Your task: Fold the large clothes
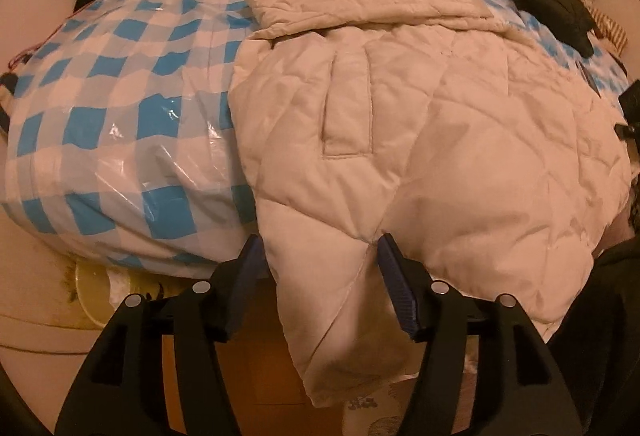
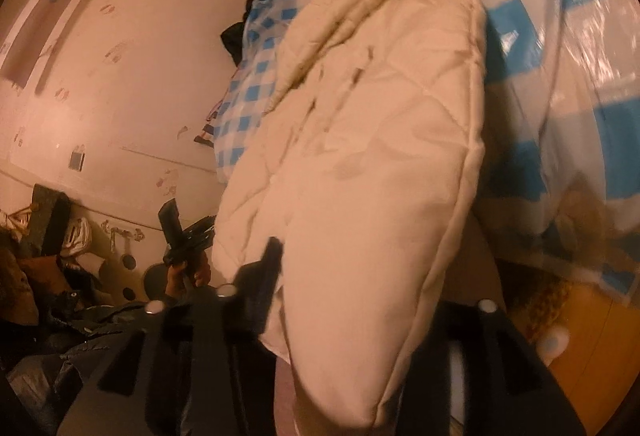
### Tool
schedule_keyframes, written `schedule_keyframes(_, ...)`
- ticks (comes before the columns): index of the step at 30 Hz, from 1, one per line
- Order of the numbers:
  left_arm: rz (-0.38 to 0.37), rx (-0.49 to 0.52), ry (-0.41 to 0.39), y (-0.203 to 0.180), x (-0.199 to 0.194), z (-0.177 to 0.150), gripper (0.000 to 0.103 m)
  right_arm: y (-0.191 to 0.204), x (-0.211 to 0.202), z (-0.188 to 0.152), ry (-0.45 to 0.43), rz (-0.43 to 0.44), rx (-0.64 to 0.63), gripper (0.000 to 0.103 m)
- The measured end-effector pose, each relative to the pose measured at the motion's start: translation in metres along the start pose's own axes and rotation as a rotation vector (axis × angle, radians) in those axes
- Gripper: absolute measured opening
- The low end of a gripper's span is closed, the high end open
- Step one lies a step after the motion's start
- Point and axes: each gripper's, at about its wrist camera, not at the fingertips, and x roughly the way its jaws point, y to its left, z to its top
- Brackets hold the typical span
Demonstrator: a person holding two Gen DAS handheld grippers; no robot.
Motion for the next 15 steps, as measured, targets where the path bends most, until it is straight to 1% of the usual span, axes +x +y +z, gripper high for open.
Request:
schedule_keyframes(3, 0.008, 0.006, -0.008, 0.001, -0.001, 0.0, 0.06, -0.006, -0.001, 0.001, -0.002, 0.005, 0.025, 0.052)
schedule_keyframes(6, 0.012, -0.001, -0.016, 0.003, -0.001, -0.001, 0.064, -0.01, -0.002, 0.002, 0.0, 0.006, 0.041, 0.053)
schedule_keyframes(15, 0.025, 0.008, -0.034, 0.005, -0.001, -0.004, 0.068, -0.015, 0.002, 0.007, 0.011, -0.002, 0.069, 0.057)
